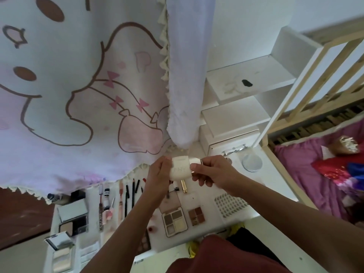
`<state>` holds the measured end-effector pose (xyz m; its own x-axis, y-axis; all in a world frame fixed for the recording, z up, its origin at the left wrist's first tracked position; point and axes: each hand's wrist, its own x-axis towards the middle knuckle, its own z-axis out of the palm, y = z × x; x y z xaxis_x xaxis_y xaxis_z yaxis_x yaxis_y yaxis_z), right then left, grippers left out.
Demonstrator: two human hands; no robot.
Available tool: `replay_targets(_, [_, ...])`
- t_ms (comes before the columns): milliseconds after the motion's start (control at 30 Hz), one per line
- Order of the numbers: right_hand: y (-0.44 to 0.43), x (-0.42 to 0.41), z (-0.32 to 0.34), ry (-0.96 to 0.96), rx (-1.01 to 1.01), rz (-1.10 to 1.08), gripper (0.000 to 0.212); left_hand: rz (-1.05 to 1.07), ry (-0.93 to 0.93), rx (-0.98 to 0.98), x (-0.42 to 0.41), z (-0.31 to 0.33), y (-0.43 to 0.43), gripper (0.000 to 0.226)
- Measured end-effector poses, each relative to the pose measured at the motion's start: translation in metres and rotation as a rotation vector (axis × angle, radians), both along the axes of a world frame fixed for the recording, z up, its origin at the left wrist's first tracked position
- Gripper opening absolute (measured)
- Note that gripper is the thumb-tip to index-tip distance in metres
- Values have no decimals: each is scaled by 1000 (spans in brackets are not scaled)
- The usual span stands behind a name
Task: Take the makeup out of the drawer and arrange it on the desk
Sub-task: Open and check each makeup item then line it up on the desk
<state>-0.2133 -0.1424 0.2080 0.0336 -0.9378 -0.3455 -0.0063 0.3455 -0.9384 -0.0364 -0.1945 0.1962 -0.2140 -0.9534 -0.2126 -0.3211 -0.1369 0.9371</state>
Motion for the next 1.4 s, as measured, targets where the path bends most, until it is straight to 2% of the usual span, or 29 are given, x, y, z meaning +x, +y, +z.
replay_targets(200, [1, -5, 3, 161, -102, 58, 20, 10, 35, 94, -3, 2, -4, 29])
replay_targets(400, [1, -13, -13, 629, -376, 182, 26, 1, 66, 279, 1, -1, -3, 36])
replay_targets(433, [0, -13, -14, 622, -393, 189, 30, 21, 63, 285, 3, -1, -4, 35])
replay_targets(500, [-4, -11, -11, 393, -275, 175, 29, 51, 56, 254, 5, 0, -6, 35])
replay_targets(567, [-7, -8, -3, 21, -20, 105, 21, 54, 31, 188, 6, -1, -7, 35])
replay_targets(633, [-11, -7, 5, -214, 242, 36, 38, 36, 9, 118, 6, 0, -7, 33])
replay_targets(700, [-14, -6, 8, -221, 349, 36, 39, 7, -14, 58, 6, 1, -7, 33])
replay_targets(767, [-14, -6, 7, -171, 314, 65, 26, -23, -32, 25, 7, 0, -6, 37])
replay_targets(833, [-12, -7, 8, -61, 196, 85, 14, -27, -35, 24, 8, -2, -5, 39])
replay_targets(867, [-11, -6, 7, 28, 117, 96, 14, -22, -36, 26, 9, -3, -5, 40])
replay_targets(967, [-5, 0, -1, 289, -89, 106, 27, 8, -34, 46, 10, -3, -3, 41])
replay_targets(1033, [-2, 3, -6, 328, -143, 101, 31, 21, -27, 62, 9, -3, -2, 41])
replay_targets(1100, [-1, 2, -6, 218, -85, 74, 34, 27, -15, 73, 9, -3, -1, 39])
replay_targets(1200, [-1, -1, 0, -61, 136, -18, 28, 31, -11, 82, 7, -3, 0, 37])
replay_targets(1300, [-2, -4, 3, -135, 299, -23, 30, 22, -18, 84, 6, -5, 2, 39])
replay_targets(1400, [-2, -5, 1, -188, 344, 6, 35, -4, -36, 68, 4, -6, 3, 41])
